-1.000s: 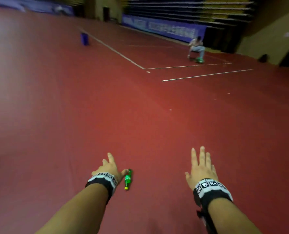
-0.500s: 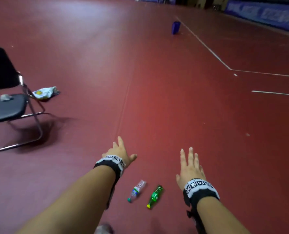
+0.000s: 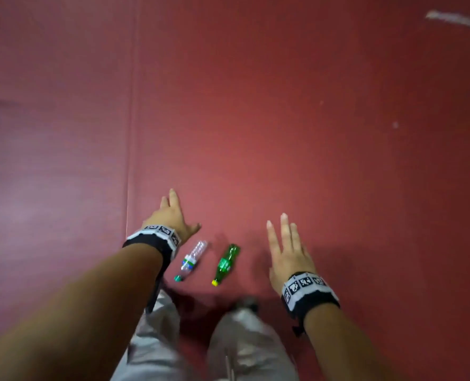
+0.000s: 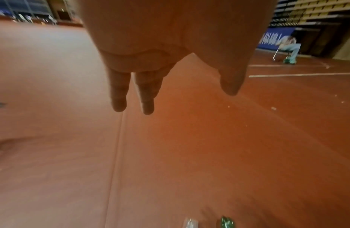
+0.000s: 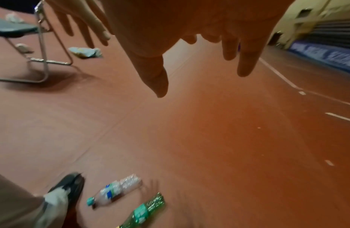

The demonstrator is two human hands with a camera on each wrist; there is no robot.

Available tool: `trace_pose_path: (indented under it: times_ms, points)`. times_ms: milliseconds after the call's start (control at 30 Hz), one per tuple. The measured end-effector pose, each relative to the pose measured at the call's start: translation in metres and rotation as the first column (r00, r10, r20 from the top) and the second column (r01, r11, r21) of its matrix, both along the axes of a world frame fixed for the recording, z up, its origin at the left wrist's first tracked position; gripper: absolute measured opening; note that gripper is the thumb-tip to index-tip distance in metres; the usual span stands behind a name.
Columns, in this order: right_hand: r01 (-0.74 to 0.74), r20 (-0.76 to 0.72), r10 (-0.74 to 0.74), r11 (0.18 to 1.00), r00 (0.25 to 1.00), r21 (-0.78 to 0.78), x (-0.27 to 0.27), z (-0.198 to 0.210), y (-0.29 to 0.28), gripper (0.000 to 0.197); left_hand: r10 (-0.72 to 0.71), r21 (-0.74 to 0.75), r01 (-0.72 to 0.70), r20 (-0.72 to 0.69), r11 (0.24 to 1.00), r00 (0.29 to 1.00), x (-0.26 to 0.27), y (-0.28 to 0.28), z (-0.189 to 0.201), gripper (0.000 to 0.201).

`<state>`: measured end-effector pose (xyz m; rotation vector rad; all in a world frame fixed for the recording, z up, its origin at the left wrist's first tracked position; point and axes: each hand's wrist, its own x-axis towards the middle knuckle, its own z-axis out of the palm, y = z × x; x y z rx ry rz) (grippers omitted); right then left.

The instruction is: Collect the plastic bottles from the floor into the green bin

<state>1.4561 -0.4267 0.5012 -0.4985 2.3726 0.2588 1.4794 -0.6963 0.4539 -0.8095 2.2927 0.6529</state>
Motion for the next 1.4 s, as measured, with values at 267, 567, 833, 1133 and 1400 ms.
trace_pose_path:
  times_ms: [267,567,833,1133,1400]
  points:
    - [-0.469,0.259,0.466,0.881,0.846,-0.057,-0.058,-0.321,-0.028,0.104,0.115,0.094,-0.148,0.291,0.984,0.95,0.02,0.026,-0.274,0.13]
    - [-0.894,0.319,0.859,0.443,0.401,-0.068,-0.039,-0.606,0.018,0.053,0.069,0.02,-0.086,0.429,0.996,0.9,0.072,0.061,-0.496,0.143]
    - [-0.762,0.252,0.798,0.6,0.548,-0.243,-0.032,-0.604,0.052,0.037,-0.066,0.026,0.06,0.449,0.998,0.891,0.046,0.088,-0.515,0.144]
    - [-0.439,0.385,0.421,0.897,0.821,-0.045,-0.065,-0.435,0.105,0.047,0.038,-0.022,-0.031,0.419,0.999,0.907,0.001,0.08,-0.422,0.146]
    - [-0.242,0.374,0.184,0.963,0.909,0.116,-0.099,-0.44,0.138,0.053,0.118,-0.025,-0.118,0.428,0.993,0.896,0.009,0.108,-0.473,0.145]
